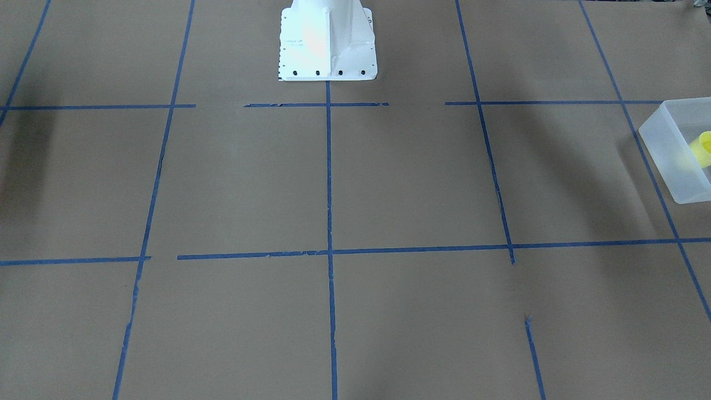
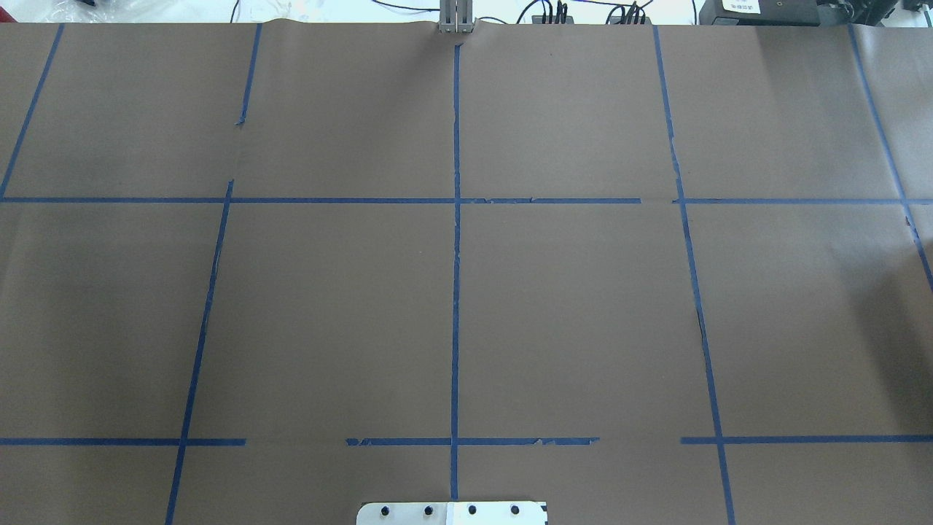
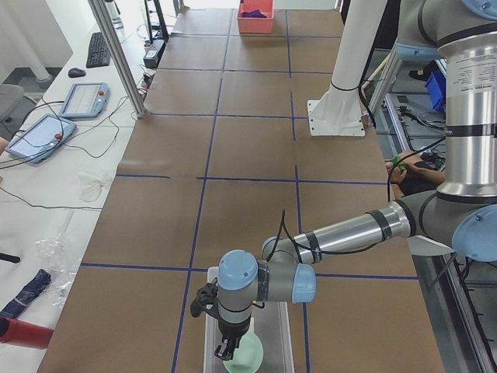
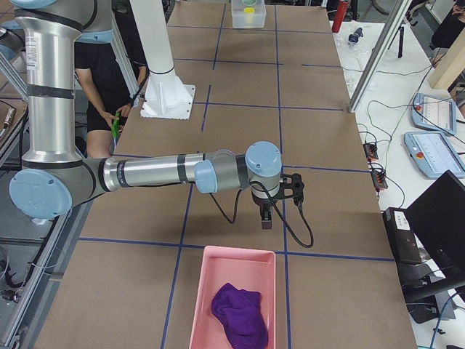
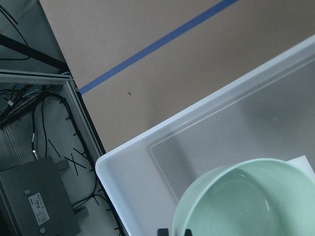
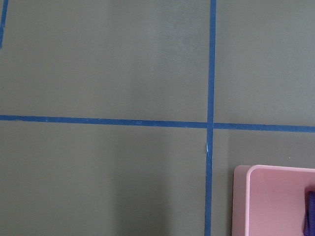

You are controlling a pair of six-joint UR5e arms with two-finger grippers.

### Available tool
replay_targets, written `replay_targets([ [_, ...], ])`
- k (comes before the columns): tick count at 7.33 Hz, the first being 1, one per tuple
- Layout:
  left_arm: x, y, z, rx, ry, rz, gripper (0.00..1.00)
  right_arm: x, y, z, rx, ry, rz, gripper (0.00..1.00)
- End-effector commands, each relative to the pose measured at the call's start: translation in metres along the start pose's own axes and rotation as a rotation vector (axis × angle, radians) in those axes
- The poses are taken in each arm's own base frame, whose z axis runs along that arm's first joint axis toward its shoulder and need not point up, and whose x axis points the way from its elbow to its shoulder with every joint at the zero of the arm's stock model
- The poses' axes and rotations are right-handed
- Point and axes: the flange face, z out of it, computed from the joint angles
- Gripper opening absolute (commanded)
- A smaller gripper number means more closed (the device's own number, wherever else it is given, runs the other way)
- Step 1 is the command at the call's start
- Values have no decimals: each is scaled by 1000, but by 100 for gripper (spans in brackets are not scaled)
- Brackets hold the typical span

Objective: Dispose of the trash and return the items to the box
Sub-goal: 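Lower the green bowl into the clear bin and open the left gripper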

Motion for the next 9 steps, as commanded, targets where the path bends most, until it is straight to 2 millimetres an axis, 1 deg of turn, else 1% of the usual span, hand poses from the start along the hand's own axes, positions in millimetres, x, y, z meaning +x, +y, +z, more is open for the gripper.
replay_targets([
  [1, -5, -2, -11, 23, -11, -21, 100, 1, 1, 1, -2, 0, 1, 100],
  [2, -6, -12, -27, 54, -21, -21, 100, 1, 0, 0, 0, 2, -1, 100],
  [3, -4, -31, -51, 96, -33, -83, 100, -1, 0, -1, 2, 1, -3, 100],
  [4, 3, -45, -78, 137, -35, -155, 100, -1, 0, 0, 1, 1, -5, 100],
  [5, 19, -60, -102, 173, 66, -216, 100, -1, 0, 0, 0, 1, -2, 100],
  [6, 37, -75, -133, 188, 147, -289, 100, -2, -1, 0, 1, 2, -6, 100],
  [7, 47, -85, -142, 173, 178, -349, 100, -2, -1, 1, 1, 4, -8, 100],
  [8, 65, -95, -140, 168, 249, -362, 100, -2, -2, 1, 1, 4, -8, 100],
  [9, 75, -102, -137, 157, 274, -374, 100, -1, -2, 3, -3, 5, -6, 100],
])
